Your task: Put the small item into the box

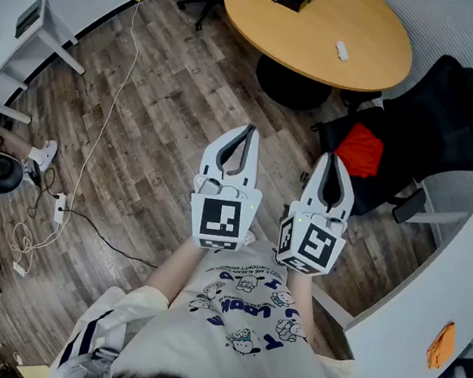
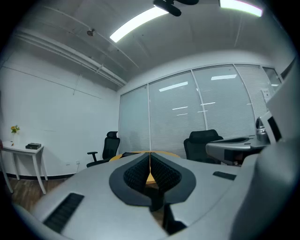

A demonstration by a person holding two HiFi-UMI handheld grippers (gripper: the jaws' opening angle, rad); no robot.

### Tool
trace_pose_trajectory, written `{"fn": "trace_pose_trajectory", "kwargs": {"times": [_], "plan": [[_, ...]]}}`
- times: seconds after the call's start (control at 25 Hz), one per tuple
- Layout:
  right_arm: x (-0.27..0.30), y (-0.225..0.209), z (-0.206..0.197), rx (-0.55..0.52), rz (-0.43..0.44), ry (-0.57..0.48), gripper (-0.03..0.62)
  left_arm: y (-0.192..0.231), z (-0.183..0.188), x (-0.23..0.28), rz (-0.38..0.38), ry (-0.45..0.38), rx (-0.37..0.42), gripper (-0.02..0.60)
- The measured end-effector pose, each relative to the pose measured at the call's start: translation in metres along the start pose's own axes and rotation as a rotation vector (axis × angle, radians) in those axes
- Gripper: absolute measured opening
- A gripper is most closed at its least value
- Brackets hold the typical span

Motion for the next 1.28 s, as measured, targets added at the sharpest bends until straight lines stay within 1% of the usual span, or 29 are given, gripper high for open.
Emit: {"fn": "trace_pose_trajectory", "kwargs": {"times": [0.44, 0.72, 1.28], "plan": [[0.014, -0.004, -0.004, 0.010, 0.005, 0.017, 0.044, 0.002, 0.000, 0.013, 0.004, 0.008, -0.002, 0.015], [0.037, -0.003, -0.008, 0.005, 0.010, 0.021, 0.044, 0.011, -0.004, 0.033, 0.006, 0.021, -0.005, 0.015], [0.119, 0.010, -0.009, 0.030, -0.048, 0.016, 0.044, 0.061, -0.003, 0.106, -0.032, 0.002, 0.003, 0.015]]}}
Point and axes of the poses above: the fingertips, and each gripper's own axes: x forward along the fingers, y to its left, z out of its top, the point moved 4 cm from there along -x, backward along the fingers, and after that the axes turned 2 degrees about -z, right-handed, at the moved point
